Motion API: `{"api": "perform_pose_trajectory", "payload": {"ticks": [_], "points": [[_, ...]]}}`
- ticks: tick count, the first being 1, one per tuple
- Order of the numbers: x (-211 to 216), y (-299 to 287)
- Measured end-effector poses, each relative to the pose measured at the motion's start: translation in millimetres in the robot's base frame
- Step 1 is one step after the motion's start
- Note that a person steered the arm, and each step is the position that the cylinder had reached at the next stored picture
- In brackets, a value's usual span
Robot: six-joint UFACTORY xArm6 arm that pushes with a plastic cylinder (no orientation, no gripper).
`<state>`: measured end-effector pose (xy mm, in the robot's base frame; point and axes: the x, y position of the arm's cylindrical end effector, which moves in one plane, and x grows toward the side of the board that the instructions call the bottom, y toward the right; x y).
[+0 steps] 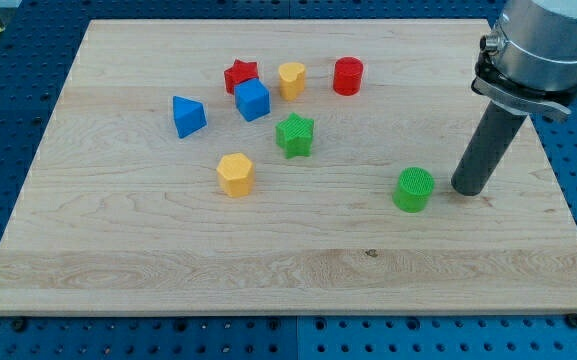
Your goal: Bring the green circle to the bottom right of green star
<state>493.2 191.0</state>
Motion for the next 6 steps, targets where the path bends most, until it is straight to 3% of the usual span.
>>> {"api": "perform_pose_trajectory", "payload": {"ticks": [3, 6], "points": [[14.0, -5.9], [18.3, -112.3]]}}
